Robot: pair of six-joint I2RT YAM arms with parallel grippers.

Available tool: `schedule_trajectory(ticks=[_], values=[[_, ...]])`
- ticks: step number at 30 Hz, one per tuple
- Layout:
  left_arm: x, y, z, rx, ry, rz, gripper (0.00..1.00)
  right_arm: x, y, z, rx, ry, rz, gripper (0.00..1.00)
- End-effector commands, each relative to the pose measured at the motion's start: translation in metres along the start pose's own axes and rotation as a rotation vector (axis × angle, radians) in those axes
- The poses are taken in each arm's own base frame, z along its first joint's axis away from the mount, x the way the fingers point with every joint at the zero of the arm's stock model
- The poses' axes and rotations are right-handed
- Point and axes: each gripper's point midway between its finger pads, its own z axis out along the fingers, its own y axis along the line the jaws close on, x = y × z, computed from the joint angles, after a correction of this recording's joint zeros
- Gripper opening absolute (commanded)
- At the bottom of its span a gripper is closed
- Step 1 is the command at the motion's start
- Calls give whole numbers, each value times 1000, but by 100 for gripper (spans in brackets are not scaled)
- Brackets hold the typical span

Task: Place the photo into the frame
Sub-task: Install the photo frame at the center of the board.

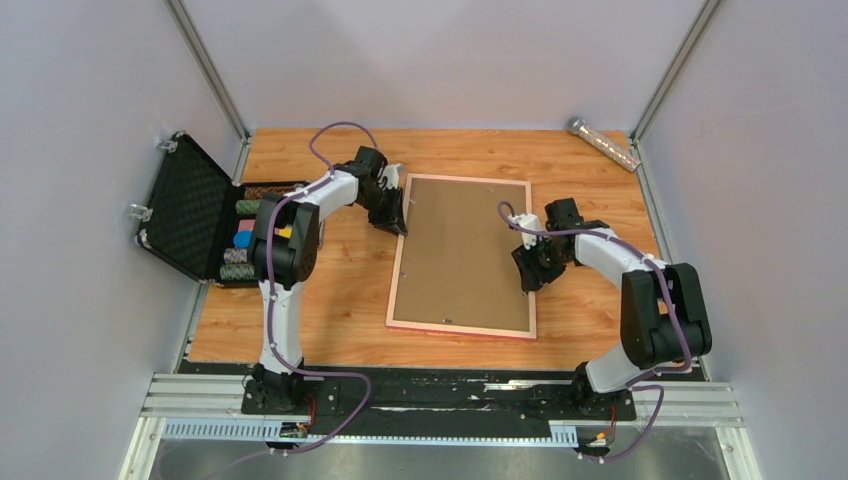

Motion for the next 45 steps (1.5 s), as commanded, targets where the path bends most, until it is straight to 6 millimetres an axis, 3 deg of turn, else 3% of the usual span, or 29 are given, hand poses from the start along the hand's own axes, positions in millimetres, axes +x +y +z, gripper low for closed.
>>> schedule_trajectory(ticks=[1,6,24,37,45], values=[[-8,16,-4,-51,-38,29,0,11,10,1,-56,54,-28,47],[-9,16,-4,-50,-38,29,0,14,10,1,-59,64,-39,52],[-9,19,-7,-55,-41,24,0,17,0,2,-44,89,-125,53],[-9,21,-10,-60,-56,11,0,-59,-34,-38,-13,-165,255,59],[-8,21,-8,-55,-54,4,0,-80,-48,-30,5,-186,377,58]])
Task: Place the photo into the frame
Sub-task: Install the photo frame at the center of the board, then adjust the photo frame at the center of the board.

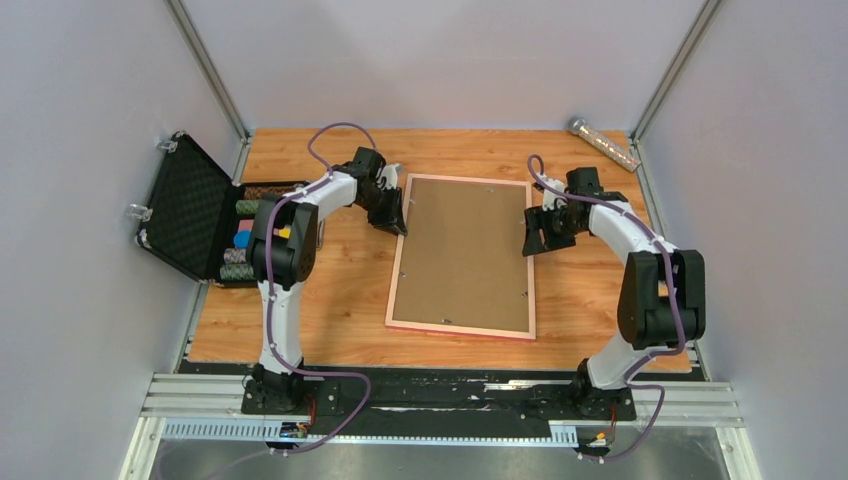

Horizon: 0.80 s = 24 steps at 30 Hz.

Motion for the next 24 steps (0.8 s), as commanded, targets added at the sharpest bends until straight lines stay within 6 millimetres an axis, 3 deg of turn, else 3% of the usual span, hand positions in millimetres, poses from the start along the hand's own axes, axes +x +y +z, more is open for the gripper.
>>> schedule_trajectory(ticks=[1,8,17,24], values=[[-8,19,-8,-64,-44,8,0,-24,-4,7,12,-44,97,58],[-9,18,-11,-64,-46,11,0,-30,-24,21,91,-32,150,53],[-9,18,-11,-64,-45,13,0,-23,-31,41,85,4,179,48],[-9,17,-13,-64,-46,21,0,-20,-31,53,62,22,194,33]])
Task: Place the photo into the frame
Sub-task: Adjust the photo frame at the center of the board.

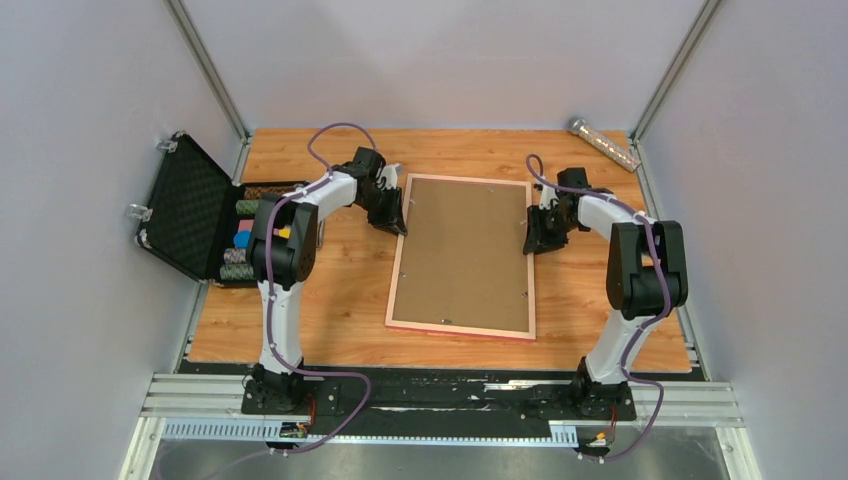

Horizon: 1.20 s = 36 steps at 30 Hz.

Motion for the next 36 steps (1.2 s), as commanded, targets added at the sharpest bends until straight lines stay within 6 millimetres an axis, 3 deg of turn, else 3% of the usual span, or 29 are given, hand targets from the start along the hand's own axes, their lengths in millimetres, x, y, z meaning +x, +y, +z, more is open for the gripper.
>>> schedule_trajectory(ticks=[1,7,9,14,16,27,36], values=[[-9,17,-13,-67,-45,23,0,-20,-1,4,2,-50,-6,30],[-8,17,-17,-73,-46,43,15,-20,-7,10,14,-39,-43,8],[-8,17,-19,-76,-48,52,28,-21,-11,12,27,-34,-67,1],[-9,17,-25,-89,-59,80,62,-25,-17,18,24,-25,-152,0],[-9,18,-28,-94,-59,96,70,-28,-19,20,19,-26,-210,0],[-10,23,-56,-128,-86,214,89,-49,-22,23,-43,-19,-545,0],[-20,29,-79,-199,-129,334,94,-73,-33,38,-77,56,-803,0]])
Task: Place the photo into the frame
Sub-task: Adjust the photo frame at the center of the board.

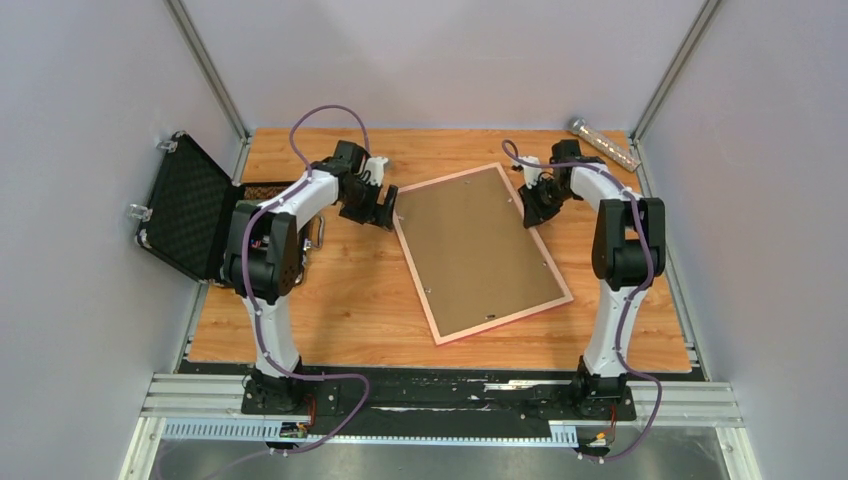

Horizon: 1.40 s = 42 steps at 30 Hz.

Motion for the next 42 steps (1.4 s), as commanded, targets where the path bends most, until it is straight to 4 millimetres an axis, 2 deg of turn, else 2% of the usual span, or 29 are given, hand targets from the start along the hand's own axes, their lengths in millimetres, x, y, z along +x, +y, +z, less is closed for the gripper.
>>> schedule_trajectory(ticks=[1,5,8,16,20,23,29,33,42], values=[[-20,5,-26,-46,-72,102,94,4,-17,23,-24,70,-289,0],[-30,7,-24,-52,-88,120,94,-14,-15,34,-39,59,-384,0],[-34,9,-20,-51,-93,125,94,-26,-5,47,-55,60,-477,0],[-45,22,-18,-98,-99,163,94,-69,46,61,-139,-22,-689,0],[-43,36,-15,-167,-71,163,94,-80,68,67,-181,-62,-753,0],[-30,42,-7,-179,-26,158,93,-86,79,72,-189,-89,-768,0],[-10,26,3,-76,10,147,91,-94,92,69,-207,-170,-768,0],[-11,18,6,-21,-3,161,88,-94,99,67,-211,-192,-773,0],[-26,18,19,-18,-24,101,83,-96,107,68,-214,-214,-681,0]])
